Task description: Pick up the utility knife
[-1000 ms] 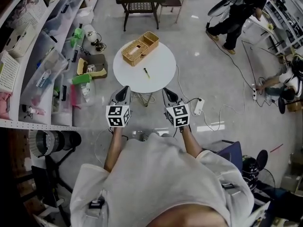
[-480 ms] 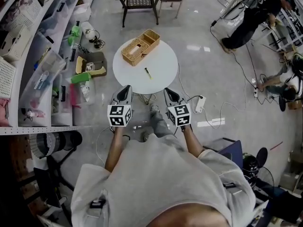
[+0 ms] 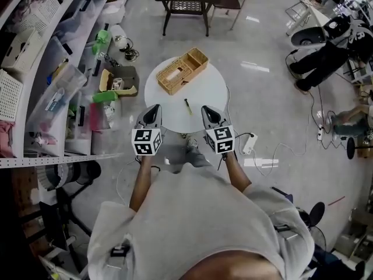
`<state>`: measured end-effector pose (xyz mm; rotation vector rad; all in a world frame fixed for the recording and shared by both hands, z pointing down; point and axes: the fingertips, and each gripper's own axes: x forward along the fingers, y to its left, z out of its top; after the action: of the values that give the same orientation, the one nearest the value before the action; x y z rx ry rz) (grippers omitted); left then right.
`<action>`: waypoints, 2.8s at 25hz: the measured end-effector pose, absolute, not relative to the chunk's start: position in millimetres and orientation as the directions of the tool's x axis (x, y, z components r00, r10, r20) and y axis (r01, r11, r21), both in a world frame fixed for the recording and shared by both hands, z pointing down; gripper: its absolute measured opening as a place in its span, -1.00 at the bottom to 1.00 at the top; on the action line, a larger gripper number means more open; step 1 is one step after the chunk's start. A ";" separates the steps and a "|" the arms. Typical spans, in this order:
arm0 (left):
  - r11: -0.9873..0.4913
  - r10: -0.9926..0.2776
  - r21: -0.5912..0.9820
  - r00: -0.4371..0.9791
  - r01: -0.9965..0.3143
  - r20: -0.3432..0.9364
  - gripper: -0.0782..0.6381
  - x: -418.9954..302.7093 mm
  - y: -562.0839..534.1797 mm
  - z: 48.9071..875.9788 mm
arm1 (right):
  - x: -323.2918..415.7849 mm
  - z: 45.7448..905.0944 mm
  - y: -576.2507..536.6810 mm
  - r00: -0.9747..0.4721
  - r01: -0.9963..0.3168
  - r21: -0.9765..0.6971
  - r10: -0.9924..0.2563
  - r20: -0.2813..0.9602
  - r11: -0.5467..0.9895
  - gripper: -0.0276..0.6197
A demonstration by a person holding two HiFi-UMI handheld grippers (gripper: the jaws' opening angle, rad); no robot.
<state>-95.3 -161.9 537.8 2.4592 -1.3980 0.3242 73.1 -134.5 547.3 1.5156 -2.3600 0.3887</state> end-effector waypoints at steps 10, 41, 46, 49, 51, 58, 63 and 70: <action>-0.418 -0.831 0.122 0.433 -0.900 0.349 -0.73 -79.7 -240.1 531.5 | 84.4 546.9 -227.2 -0.474 -0.872 -0.084 -0.789 0.391 0.483 -0.82; -0.421 -0.764 0.171 0.450 -0.891 0.462 -0.73 -124.6 -278.8 579.2 | 53.7 610.9 -260.8 -0.432 -0.889 -0.118 -0.721 0.542 0.443 -0.82; -0.427 -0.734 0.192 0.462 -0.884 0.498 -0.73 -121.2 -257.9 599.1 | 55.2 631.2 -234.8 -0.422 -0.895 -0.145 -0.694 0.583 0.423 -0.82; -0.423 -0.719 0.204 0.464 -0.883 0.517 -0.73 -117.0 -245.2 610.0 | 57.3 640.6 -221.2 -0.425 -0.894 -0.165 -0.675 0.603 0.416 -0.82; -0.422 -0.709 0.211 0.466 -0.882 0.529 -0.73 -113.1 -237.5 616.7 | 61.0 649.2 -212.6 -0.423 -0.895 -0.171 -0.665 0.616 0.411 -0.82; -0.412 -0.678 0.231 0.466 -0.881 0.569 -0.73 -106.0 -211.0 639.2 | 68.3 684.1 -177.1 -0.417 -0.895 -0.186 -0.610 0.674 0.405 -0.82; -0.400 -0.666 0.240 0.461 -0.884 0.586 -0.73 -105.9 -200.9 651.6 | 65.7 702.3 -156.9 -0.429 -0.887 -0.209 -0.569 0.701 0.411 -0.82; -0.386 -0.658 0.253 0.456 -0.887 0.599 -0.73 -105.4 -193.3 661.1 | 53.5 727.2 -129.3 -0.524 -0.832 -0.311 -0.466 0.713 0.460 -0.15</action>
<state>-105.4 -193.3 661.1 2.1633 -1.2848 0.5523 53.5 -129.3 727.2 1.0777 -2.1707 0.8854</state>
